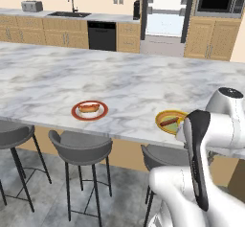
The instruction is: Pick up the mango and orange from the fridge and place one fruit on each plate on the dining counter.
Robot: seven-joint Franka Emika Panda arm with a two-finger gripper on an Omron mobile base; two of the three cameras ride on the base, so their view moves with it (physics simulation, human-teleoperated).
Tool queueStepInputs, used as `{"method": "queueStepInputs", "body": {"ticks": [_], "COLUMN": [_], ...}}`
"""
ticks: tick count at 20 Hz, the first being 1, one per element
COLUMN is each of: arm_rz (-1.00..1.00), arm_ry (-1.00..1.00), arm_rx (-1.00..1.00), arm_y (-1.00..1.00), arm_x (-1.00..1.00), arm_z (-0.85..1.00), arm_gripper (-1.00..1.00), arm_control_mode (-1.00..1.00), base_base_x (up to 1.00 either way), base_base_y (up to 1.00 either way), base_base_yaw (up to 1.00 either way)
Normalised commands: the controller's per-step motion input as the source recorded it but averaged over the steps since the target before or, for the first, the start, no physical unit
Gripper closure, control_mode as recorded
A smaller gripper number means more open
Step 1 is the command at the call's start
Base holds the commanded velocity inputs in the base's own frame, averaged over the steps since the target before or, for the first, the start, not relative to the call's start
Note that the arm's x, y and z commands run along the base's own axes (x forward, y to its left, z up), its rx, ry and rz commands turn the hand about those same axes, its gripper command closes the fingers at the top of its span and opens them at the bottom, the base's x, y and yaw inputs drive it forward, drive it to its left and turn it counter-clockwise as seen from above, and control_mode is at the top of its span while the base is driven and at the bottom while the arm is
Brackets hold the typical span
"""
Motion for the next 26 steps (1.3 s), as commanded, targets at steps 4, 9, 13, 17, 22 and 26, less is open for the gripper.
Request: {"method": "queueStepInputs", "body": {"ticks": [4,9,13,17,22,26], "arm_rz": [0.0,0.0,-0.02,-0.03,0.0,0.0], "arm_ry": [-0.02,-0.18,-0.18,-0.05,0.0,0.0], "arm_rx": [-0.15,-0.14,-0.02,0.0,0.0,0.0], "arm_y": [0.18,0.29,0.11,0.01,0.0,0.0], "arm_x": [0.0,-0.09,-0.06,-0.01,0.0,0.0], "arm_z": [0.01,0.01,0.01,0.0,0.0,0.0], "arm_gripper": [-1.0,-1.0,-1.0,-1.0,-1.0,-1.0], "arm_control_mode": [-1.0,-1.0,-1.0,-1.0,-1.0,1.0], "base_base_x": [0.0,0.0,0.0,0.0,0.0,-0.3], "base_base_y": [0.0,0.0,0.0,0.0,0.0,-0.14], "base_base_yaw": [0.0,0.0,0.0,0.0,0.0,-0.04]}}
